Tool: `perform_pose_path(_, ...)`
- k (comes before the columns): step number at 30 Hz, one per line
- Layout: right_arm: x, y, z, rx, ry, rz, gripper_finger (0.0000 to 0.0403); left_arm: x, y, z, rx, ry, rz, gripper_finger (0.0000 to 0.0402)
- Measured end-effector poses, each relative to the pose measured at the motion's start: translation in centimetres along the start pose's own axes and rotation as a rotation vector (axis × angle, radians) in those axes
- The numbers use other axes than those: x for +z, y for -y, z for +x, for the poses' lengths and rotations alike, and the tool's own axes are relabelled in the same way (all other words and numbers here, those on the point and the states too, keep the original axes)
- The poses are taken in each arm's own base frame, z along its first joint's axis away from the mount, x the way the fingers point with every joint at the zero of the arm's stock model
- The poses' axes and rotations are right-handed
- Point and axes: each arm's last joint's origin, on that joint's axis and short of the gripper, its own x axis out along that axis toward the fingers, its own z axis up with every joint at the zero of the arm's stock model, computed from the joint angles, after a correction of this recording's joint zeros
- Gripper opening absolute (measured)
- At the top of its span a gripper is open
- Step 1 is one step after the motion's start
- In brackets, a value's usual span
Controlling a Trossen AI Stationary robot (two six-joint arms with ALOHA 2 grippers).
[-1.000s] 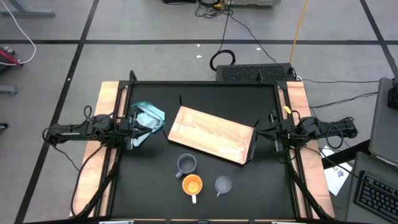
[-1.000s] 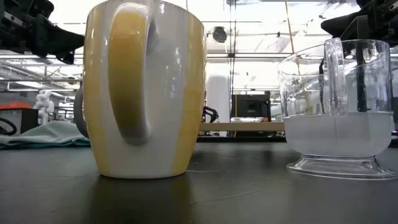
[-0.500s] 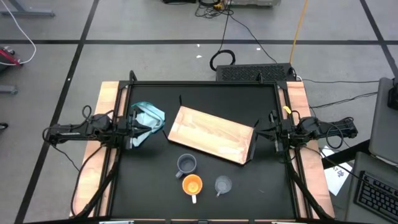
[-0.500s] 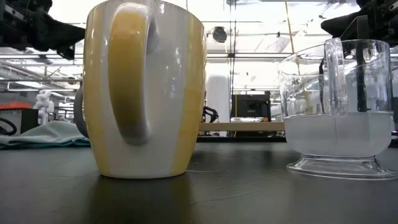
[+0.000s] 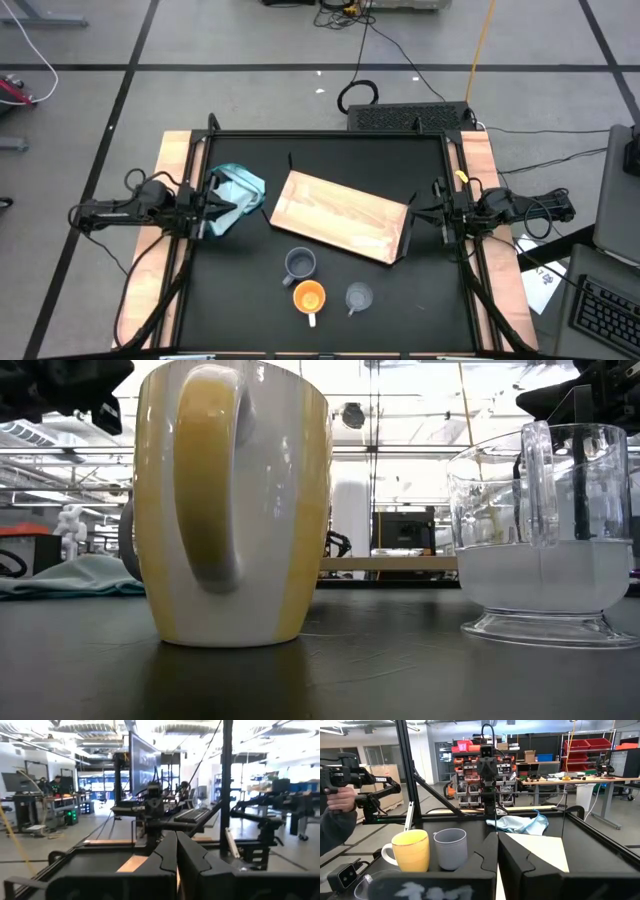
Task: Stack small to large cups/mugs on shelf
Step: Put the yellow cup on the shelf
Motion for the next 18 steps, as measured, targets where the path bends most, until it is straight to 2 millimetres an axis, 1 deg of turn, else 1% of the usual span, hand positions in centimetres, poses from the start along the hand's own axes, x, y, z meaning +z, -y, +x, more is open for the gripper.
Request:
perform_pose_path(2, 0.0, 0.0, 0.0, 0.000, 0.000, 0.000, 0.0000, 0.1, 0.1, 0.2, -0.028, -0.009, -0.011, 0.0002)
perform_pose_path(4, 0.0, 0.0, 0.0, 0.000, 0.000, 0.000, 0.0000, 0.7, 0.1, 0.5, -0.046, -0.013, -0.034, 0.0001)
perform_pose_path(8, 0.0, 0.0, 0.0, 0.000, 0.000, 0.000, 0.0000, 1.6, 0.4, 1.6, -0.083, -0.063, -0.058, 0.0001)
perform_pose_path(15, 0.0, 0.0, 0.0, 0.000, 0.000, 0.000, 0.0000, 4.4, 1.0, 5.0, -0.136, -0.156, -0.048, 0.0001)
perform_pose_path(18, 0.0, 0.0, 0.0, 0.000, 0.000, 0.000, 0.0000, 5.4, 1.0, 6.6, -0.121, -0.208, -0.035, 0.0001)
